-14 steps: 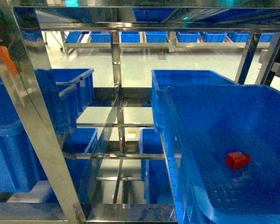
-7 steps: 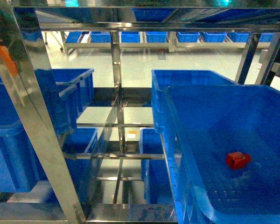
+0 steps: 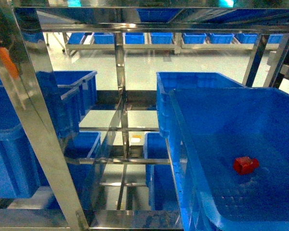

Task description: Pick red block from blue box to shelf

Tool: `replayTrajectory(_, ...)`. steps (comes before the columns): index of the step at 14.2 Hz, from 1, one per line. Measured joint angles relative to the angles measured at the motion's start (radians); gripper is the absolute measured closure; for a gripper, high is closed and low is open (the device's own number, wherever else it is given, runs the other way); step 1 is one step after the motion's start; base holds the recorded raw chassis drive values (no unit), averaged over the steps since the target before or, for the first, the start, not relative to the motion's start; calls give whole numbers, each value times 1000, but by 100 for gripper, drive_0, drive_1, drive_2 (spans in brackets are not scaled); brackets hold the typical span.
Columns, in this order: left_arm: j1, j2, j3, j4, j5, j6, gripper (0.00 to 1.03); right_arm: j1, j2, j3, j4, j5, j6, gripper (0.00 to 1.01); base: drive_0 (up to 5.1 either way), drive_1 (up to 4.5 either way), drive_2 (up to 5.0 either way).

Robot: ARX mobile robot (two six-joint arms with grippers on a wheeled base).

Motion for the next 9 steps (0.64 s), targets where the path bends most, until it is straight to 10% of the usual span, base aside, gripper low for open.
replayTrajectory(4,0,0,0,0,-1,0,5,0,-172,0,-224,-2,0,99,0,0,0)
replayTrajectory(9,0,0,0,0,0,0,5,0,-212,0,-222,-2,0,99,0,0,0)
